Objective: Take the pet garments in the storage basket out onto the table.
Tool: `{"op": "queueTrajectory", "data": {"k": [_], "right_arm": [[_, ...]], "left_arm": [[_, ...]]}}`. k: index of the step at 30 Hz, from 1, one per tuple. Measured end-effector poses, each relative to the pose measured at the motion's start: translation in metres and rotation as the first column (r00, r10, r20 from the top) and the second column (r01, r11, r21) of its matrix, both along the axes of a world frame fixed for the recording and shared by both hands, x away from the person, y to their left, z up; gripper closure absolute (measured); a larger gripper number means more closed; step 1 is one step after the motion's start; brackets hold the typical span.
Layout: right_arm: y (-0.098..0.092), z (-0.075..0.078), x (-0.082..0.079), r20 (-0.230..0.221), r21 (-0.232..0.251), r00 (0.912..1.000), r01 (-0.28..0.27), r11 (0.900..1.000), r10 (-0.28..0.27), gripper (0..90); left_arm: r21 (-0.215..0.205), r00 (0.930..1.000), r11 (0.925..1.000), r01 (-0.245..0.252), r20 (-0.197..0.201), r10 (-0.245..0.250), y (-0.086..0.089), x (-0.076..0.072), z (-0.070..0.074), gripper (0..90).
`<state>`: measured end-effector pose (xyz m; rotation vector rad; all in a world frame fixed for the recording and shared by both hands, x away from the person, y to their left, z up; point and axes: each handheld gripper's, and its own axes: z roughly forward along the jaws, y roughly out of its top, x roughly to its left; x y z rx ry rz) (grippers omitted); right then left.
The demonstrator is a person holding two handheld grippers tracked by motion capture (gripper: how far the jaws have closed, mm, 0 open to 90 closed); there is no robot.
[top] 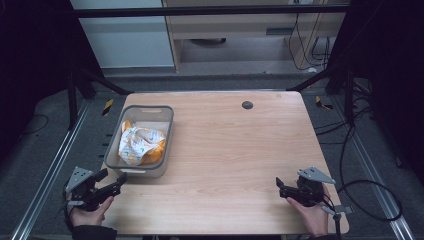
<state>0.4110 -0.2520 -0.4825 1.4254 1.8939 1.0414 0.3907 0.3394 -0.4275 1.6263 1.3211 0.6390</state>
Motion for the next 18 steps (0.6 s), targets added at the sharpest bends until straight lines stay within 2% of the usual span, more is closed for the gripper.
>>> {"op": "queueTrajectory", "data": {"k": [18], "right_arm": [[0.000,-0.001,-0.002,0.004,-0.012,1.0000,-0.007,1.000,0.007,12.1]], "left_arm": [[0.007,0.9985,0.9997,0.025,0.048,-0.026,0.005,0.006,0.028,23.8]]}}
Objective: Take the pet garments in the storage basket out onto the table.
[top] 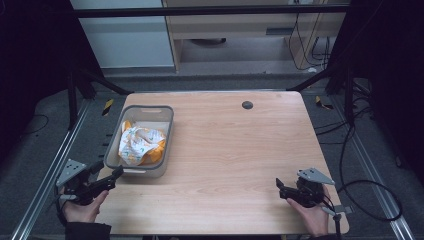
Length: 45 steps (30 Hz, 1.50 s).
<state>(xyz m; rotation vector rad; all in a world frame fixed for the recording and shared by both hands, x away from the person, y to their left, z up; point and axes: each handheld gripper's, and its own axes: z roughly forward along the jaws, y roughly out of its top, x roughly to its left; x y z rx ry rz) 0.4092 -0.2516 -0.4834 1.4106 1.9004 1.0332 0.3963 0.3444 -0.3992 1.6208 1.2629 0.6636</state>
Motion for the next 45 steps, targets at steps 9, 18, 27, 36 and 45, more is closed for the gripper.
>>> {"op": "queueTrajectory", "data": {"k": [9,18,27,36,45], "right_arm": [[-0.002,0.001,0.000,0.007,0.000,1.0000,-0.002,1.000,0.002,14.1],[-0.003,0.001,0.001,0.006,0.000,1.0000,-0.005,1.000,0.005,15.2],[-0.004,0.001,0.001,0.005,-0.002,0.9999,-0.010,1.000,0.010,15.5],[-0.003,0.002,0.001,-0.006,0.005,0.9999,-0.014,1.000,0.014,15.7],[-0.003,0.000,0.002,-0.009,-0.005,0.9996,-0.026,1.000,0.026,15.9]], "left_arm": [[0.005,1.0000,0.9999,0.009,0.004,-0.009,0.003,0.014,0.014,23.9],[0.024,0.9991,0.9989,0.040,-0.014,-0.040,-0.001,0.027,0.019,24.2],[0.058,0.9982,0.9973,0.046,-0.040,-0.044,-0.002,0.048,0.031,24.4],[0.084,0.9955,0.9934,0.077,-0.062,-0.072,-0.005,0.064,0.040,24.7],[0.125,0.9894,0.9865,0.106,-0.113,-0.092,-0.010,0.083,0.042,24.7]]}}
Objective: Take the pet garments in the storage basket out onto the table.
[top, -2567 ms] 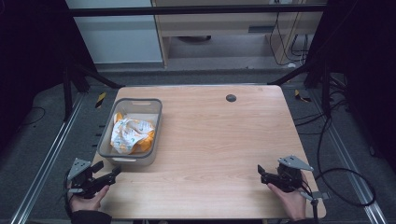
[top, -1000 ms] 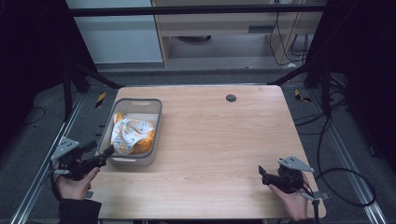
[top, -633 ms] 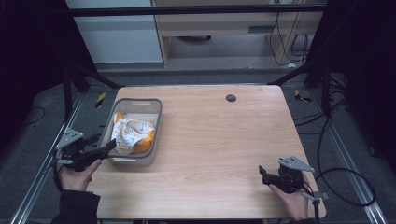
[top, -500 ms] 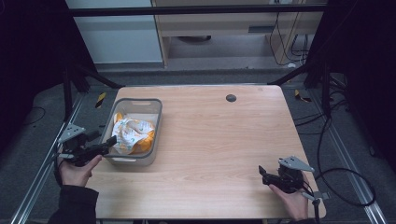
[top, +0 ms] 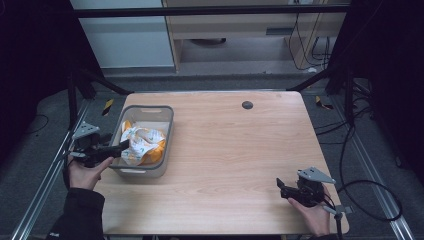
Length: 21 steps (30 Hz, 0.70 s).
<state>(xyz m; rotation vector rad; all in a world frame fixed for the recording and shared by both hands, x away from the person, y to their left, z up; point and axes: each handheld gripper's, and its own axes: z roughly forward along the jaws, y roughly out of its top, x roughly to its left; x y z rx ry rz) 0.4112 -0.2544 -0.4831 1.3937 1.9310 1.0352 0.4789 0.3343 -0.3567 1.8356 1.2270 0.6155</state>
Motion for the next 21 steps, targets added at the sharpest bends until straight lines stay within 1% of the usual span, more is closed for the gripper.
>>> {"op": "queueTrajectory", "data": {"k": [3,8,10,12,13,14,15,16,17,19,20,21], "right_arm": [[0.000,0.000,0.000,-0.001,-0.001,1.0000,0.000,1.000,0.000,15.8],[-0.001,0.001,0.000,0.000,0.003,1.0000,0.000,1.000,0.000,15.8],[-0.001,0.001,0.000,0.000,0.002,1.0000,-0.001,1.000,0.001,15.8],[0.000,0.000,0.000,-0.002,-0.001,1.0000,-0.004,1.000,0.004,15.8],[0.000,0.000,0.000,-0.002,-0.001,1.0000,-0.004,1.000,0.004,15.8],[0.000,0.000,0.000,-0.002,0.000,1.0000,-0.005,1.000,0.005,15.8],[0.000,0.000,0.000,-0.002,0.000,1.0000,-0.005,1.000,0.005,15.8],[-0.001,0.001,0.000,-0.001,0.000,1.0000,-0.006,1.000,0.006,15.8],[-0.001,0.001,0.000,-0.001,0.000,1.0000,-0.006,1.000,0.006,15.8],[-0.001,0.001,0.000,-0.003,0.004,1.0000,-0.006,1.000,0.006,15.8],[-0.001,0.001,0.000,-0.003,0.004,1.0000,-0.006,1.000,0.006,15.8],[-0.001,0.001,0.001,-0.002,0.002,1.0000,-0.007,1.000,0.007,15.8]], "left_arm": [[0.009,0.9999,1.0000,0.002,-0.010,-0.002,-0.001,0.003,0.001,24.8],[0.047,0.9995,0.9988,0.013,-0.029,-0.012,-0.007,0.014,0.005,24.8],[0.050,0.9994,0.9986,0.016,-0.033,-0.014,-0.007,0.016,0.006,24.8],[0.072,0.9989,0.9972,0.021,-0.044,-0.017,-0.010,0.022,0.007,24.8],[0.072,0.9989,0.9972,0.021,-0.044,-0.017,-0.010,0.022,0.007,24.8],[0.090,0.9982,0.9957,0.024,-0.057,-0.019,-0.011,0.026,0.007,24.8],[0.090,0.9982,0.9957,0.024,-0.057,-0.019,-0.011,0.026,0.007,24.8],[0.110,0.9976,0.9934,0.031,-0.065,-0.024,-0.012,0.030,0.007,24.9],[0.110,0.9976,0.9934,0.031,-0.065,-0.024,-0.012,0.030,0.007,24.9],[0.129,0.9962,0.9909,0.039,-0.082,-0.029,-0.013,0.035,0.008,25.2],[0.129,0.9962,0.9909,0.039,-0.082,-0.029,-0.013,0.035,0.008,25.3],[0.135,0.9952,0.9899,0.043,-0.093,-0.031,-0.013,0.038,0.008,25.4]]}}
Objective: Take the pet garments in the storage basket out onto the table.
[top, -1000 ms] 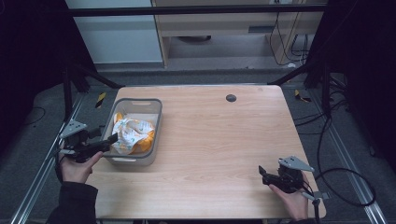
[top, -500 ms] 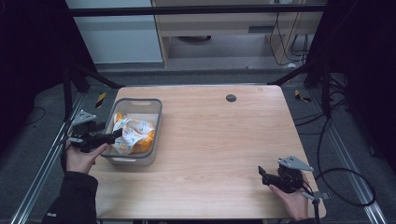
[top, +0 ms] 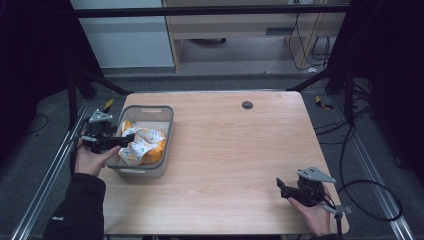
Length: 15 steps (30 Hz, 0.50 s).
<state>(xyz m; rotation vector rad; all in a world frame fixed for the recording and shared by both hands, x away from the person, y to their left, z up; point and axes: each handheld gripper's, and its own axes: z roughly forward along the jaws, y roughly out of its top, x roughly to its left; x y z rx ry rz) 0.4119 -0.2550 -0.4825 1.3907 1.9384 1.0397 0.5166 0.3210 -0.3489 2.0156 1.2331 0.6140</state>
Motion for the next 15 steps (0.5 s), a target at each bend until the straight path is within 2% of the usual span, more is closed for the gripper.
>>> {"op": "queueTrajectory", "data": {"k": [1,4,7,15], "right_arm": [[0.000,0.000,0.000,-0.001,-0.001,1.0000,0.000,1.000,0.000,15.8],[0.000,0.000,0.000,-0.002,-0.001,1.0000,0.000,1.000,0.000,15.8],[0.000,0.000,0.001,-0.007,-0.001,1.0000,-0.001,1.000,0.001,15.8],[0.001,-0.001,0.001,-0.013,-0.007,0.9999,-0.010,1.000,0.010,15.8]], "left_arm": [[0.013,0.9998,0.9999,0.009,-0.016,-0.009,0.000,0.003,0.000,25.4],[0.023,0.9996,0.9997,0.013,-0.027,-0.013,0.000,0.007,0.000,25.3],[0.058,0.9980,0.9983,0.012,-0.062,-0.008,0.000,0.014,-0.002,25.4],[0.071,0.9955,0.9975,0.010,-0.095,-0.003,0.000,0.026,-0.007,26.5]]}}
